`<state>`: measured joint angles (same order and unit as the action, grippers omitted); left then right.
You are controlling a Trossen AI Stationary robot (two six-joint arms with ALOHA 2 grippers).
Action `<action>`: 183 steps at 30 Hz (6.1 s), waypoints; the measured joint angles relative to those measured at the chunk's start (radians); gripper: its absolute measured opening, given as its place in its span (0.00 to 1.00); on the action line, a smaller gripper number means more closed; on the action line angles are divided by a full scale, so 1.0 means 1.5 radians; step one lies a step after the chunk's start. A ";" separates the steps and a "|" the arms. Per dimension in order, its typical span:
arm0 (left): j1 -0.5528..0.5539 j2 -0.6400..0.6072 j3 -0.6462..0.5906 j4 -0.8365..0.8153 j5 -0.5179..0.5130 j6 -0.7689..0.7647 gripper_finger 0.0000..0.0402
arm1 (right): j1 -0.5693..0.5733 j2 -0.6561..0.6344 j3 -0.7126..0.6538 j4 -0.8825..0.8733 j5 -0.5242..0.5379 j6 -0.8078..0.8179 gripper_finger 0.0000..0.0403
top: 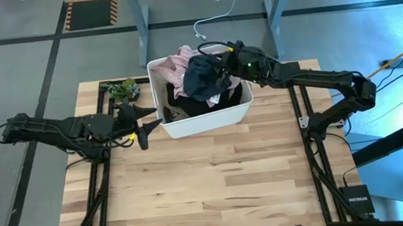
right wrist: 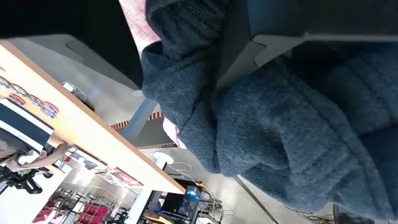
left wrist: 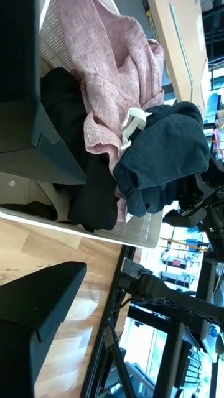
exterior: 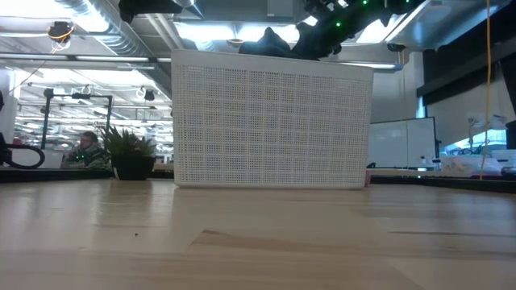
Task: Sort clothes
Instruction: Put the blue shorts into the white bin, then return to Home Position
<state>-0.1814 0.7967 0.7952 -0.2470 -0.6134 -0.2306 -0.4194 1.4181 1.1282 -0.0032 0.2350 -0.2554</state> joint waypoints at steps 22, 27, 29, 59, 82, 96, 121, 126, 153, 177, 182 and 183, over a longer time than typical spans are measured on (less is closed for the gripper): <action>0.000 0.000 0.000 -0.004 0.000 -0.001 0.52 | 0.001 -0.100 0.000 -0.018 0.000 -0.008 0.67; 0.000 0.000 0.000 -0.003 0.000 -0.001 0.52 | 0.001 -0.113 0.000 -0.041 -0.012 -0.010 0.67; 0.000 0.000 0.000 -0.003 0.000 -0.001 0.52 | 0.001 -0.116 0.000 -0.048 -0.012 -0.010 0.67; 0.000 0.000 0.000 -0.003 0.000 0.004 0.52 | 0.011 -0.124 0.000 -0.057 -0.047 -0.011 0.67; 0.000 0.000 0.000 -0.001 0.000 0.007 0.52 | 0.290 -0.121 0.001 -0.278 -0.039 0.013 0.67; -0.001 0.041 -0.002 0.078 0.183 0.070 0.52 | 0.364 -0.118 -0.099 -0.225 -0.082 0.047 0.67; -0.002 0.039 -0.002 0.082 0.133 0.101 0.52 | 0.363 -0.190 -0.141 -0.212 -0.059 0.093 0.67; -0.002 0.039 -0.002 0.083 0.133 0.099 0.52 | 0.362 -0.190 -0.141 -0.215 -0.059 0.093 0.67; -0.001 -0.074 -0.086 0.118 0.121 0.102 0.52 | 0.362 -0.335 -0.245 -0.181 -0.039 0.125 0.67; -0.001 -0.288 -0.247 0.102 0.122 0.039 0.52 | 0.362 -0.537 -0.341 -0.184 0.036 0.174 0.67; -0.001 -0.311 -0.268 0.104 0.126 0.036 0.52 | 0.362 -0.601 -0.389 -0.167 0.041 0.192 0.67; -0.001 -0.317 -0.275 0.105 0.128 0.037 0.52 | 0.362 -0.613 -0.397 -0.164 0.041 0.193 0.67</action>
<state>-0.1833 0.3218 0.3823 -0.0902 -0.4211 -0.1757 0.1238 0.4982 0.5321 -0.2487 0.2962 0.0338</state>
